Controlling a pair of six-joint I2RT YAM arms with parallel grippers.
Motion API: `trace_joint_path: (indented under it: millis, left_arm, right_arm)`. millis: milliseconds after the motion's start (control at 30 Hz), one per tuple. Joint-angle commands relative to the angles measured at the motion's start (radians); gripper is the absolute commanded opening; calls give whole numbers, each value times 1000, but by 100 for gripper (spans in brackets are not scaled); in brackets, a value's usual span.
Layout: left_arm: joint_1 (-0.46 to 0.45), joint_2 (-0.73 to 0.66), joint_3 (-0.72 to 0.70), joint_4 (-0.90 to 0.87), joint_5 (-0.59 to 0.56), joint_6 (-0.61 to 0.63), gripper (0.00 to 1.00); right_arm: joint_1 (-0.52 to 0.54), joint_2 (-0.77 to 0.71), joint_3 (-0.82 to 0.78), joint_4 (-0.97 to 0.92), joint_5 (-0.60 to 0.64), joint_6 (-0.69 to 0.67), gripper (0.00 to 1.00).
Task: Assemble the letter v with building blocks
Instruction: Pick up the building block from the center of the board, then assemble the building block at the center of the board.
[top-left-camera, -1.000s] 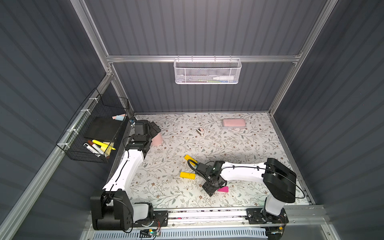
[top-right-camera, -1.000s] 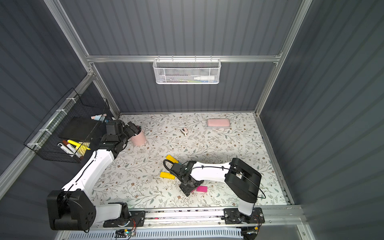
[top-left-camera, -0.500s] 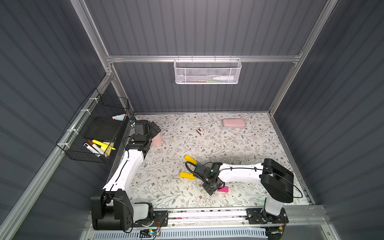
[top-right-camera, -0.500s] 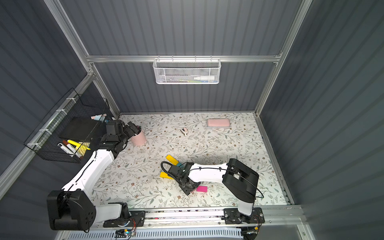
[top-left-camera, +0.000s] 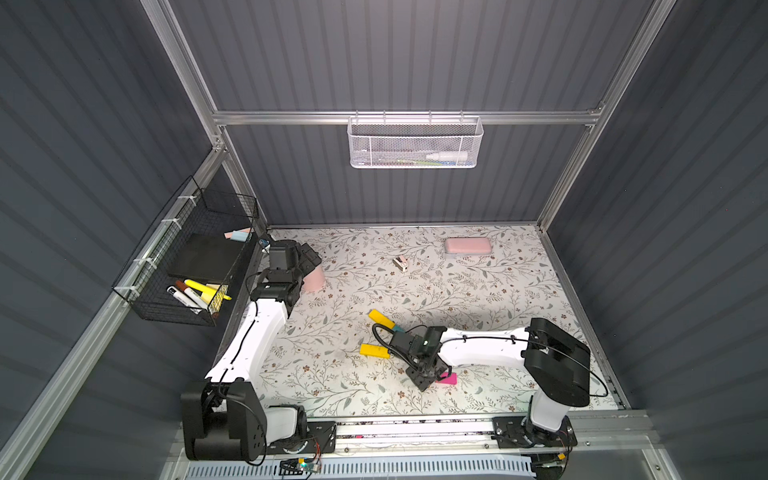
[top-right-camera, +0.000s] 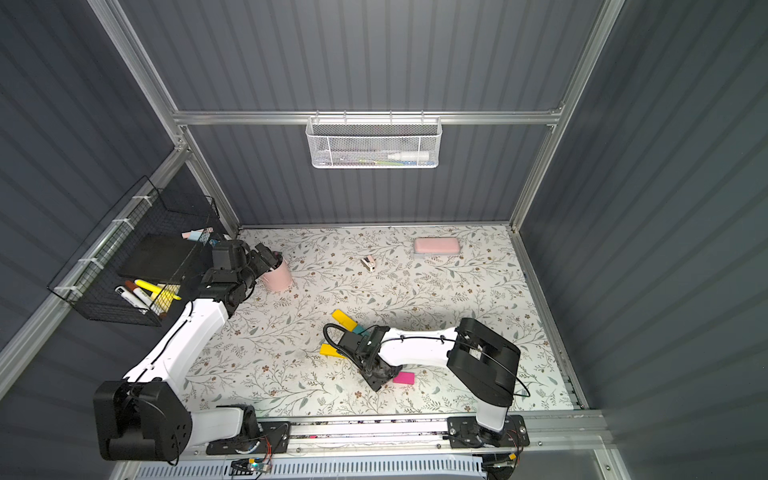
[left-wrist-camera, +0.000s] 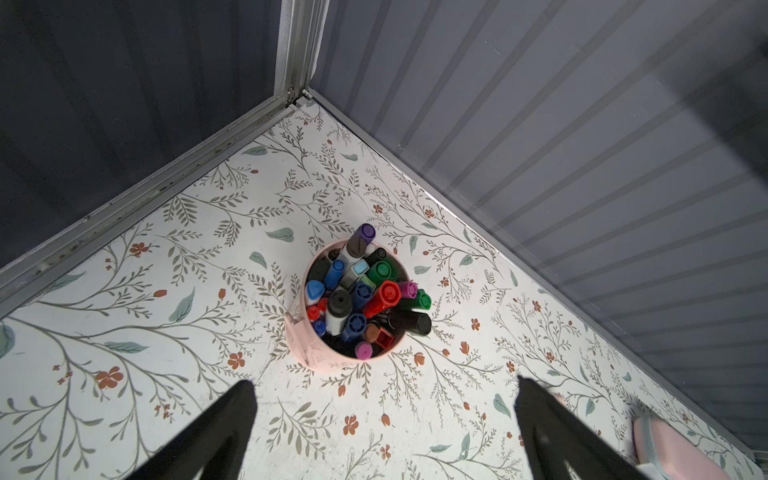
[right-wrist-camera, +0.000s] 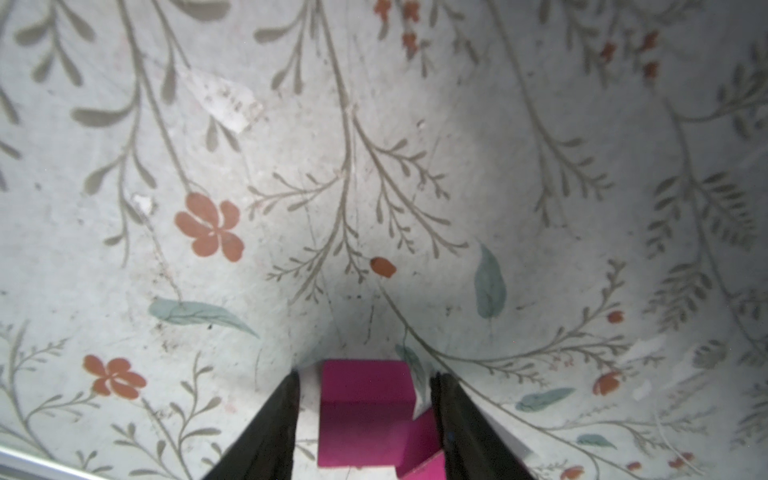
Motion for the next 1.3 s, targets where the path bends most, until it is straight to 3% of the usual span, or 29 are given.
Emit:
trace_joint_path:
  millis: [0,100,367,600,867,1267]
  left_arm:
    - [5,-8,-11,-4,-8,11,100]
    - [5,-12,-11,-4,-10,11,99]
    - [5,-9,-10,-3,-8,10,100]
    - [5,-8,-10,-1,0,8,99]
    - [5,1,-8,5,3,5,100]
    - [5,0,-9,6,0,7,99]
  right_arm:
    - [7,3,-17,-25,1,10,45]
    - [9,0,-20,-22,-6,9,37]
    - [7,-15,12,-41,40,5,30]
    - [-25,-30,61,-86,83,-77,29]
    - [-139,-4,123,-59,29,-210,30]
    - [-170,96,185,-26,-22,-348,32]
